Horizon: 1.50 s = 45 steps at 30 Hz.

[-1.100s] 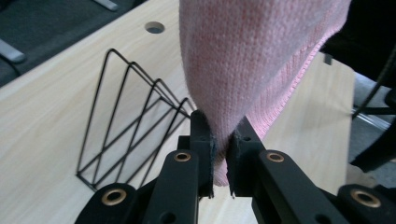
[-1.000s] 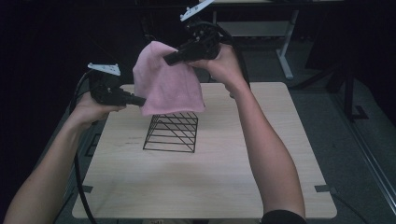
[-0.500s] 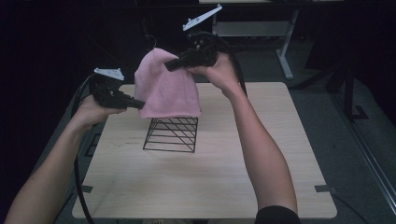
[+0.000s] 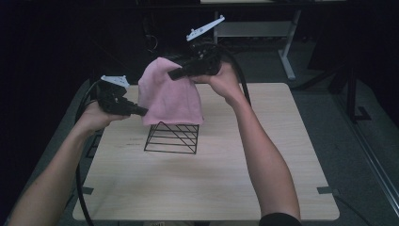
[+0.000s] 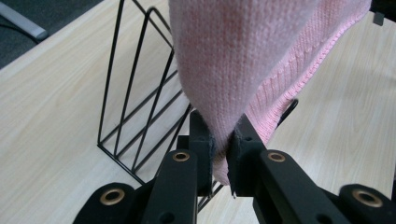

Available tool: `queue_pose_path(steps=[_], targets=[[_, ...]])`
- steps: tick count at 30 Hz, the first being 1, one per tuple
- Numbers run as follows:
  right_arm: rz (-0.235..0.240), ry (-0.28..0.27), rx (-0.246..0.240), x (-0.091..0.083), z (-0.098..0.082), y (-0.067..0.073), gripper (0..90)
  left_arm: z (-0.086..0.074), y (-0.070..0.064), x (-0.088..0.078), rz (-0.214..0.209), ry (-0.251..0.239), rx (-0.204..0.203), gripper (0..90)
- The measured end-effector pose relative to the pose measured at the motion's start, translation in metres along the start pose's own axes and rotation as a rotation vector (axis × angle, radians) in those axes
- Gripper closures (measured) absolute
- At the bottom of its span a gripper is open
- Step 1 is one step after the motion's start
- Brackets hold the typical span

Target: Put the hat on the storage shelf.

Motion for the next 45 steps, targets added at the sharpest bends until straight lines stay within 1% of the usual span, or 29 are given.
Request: queue_pose_path(steps=[1,4,7,12,16,17,21,22,26,27,31,32,34,38,43,44,45], targets=[[0.002,0.0,-0.008,0.002,-0.001,-0.001,76.9,-0.002,0.0,0.0,0.003,0.004,0.001,82.0],[0.01,0.0,-0.015,0.006,-0.004,0.001,76.9,-0.006,0.0,-0.001,0.005,-0.004,-0.006,82.0],[0.019,0.001,-0.016,0.009,-0.007,0.0,76.8,-0.01,0.001,-0.002,0.008,-0.004,-0.013,82.0],[0.025,0.01,-0.011,0.012,-0.01,0.001,76.6,-0.014,0.0,-0.001,0.007,-0.002,-0.009,82.0],[0.021,0.018,-0.013,0.014,-0.013,0.001,76.6,-0.015,-0.002,0.0,0.016,0.017,0.001,82.0],[0.024,0.022,-0.006,0.015,-0.014,0.001,76.6,-0.015,-0.003,0.001,0.019,0.023,0.004,82.0],[0.022,0.026,-0.004,0.015,-0.016,0.001,76.6,-0.018,-0.004,0.002,0.018,0.026,0.008,82.1],[0.023,0.029,-0.002,0.016,-0.017,0.001,76.6,-0.019,-0.004,0.003,0.017,0.021,0.001,82.1],[0.027,0.041,-0.003,0.02,-0.021,0.001,76.4,-0.024,-0.004,0.006,0.016,0.032,-0.003,82.3],[0.025,0.045,-0.003,0.021,-0.022,0.001,76.4,-0.025,-0.005,0.007,0.015,0.03,-0.01,82.3],[0.025,0.062,-0.007,0.025,-0.025,0.0,76.3,-0.028,-0.005,0.008,0.02,0.048,-0.007,82.3],[0.029,0.064,0.001,0.026,-0.025,0.001,76.3,-0.028,-0.005,0.008,0.023,0.051,-0.004,82.3],[0.031,0.063,0.001,0.026,-0.026,0.001,76.3,-0.029,-0.005,0.008,0.025,0.055,-0.002,82.3],[0.031,0.064,0.009,0.028,-0.03,0.001,76.2,-0.033,-0.005,0.01,0.021,0.052,-0.009,82.3],[0.027,0.074,0.011,0.031,-0.036,-0.002,76.1,-0.039,-0.006,0.014,0.02,0.064,-0.011,82.3],[0.032,0.079,0.021,0.033,-0.037,-0.002,76.1,-0.04,-0.007,0.015,0.022,0.065,-0.016,82.3],[0.03,0.079,0.012,0.034,-0.038,-0.003,76.1,-0.041,-0.006,0.016,0.022,0.073,-0.012,82.4]])
Point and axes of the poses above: each handheld gripper's, and its own axes: x roughly forward along the jaws, z roughly out of its top, y roughly to its left, the point moved 3 cm from there along x, roughly forward along the jaws, and after that the axes turned 13 degrees about x, right-handed, at the moved point
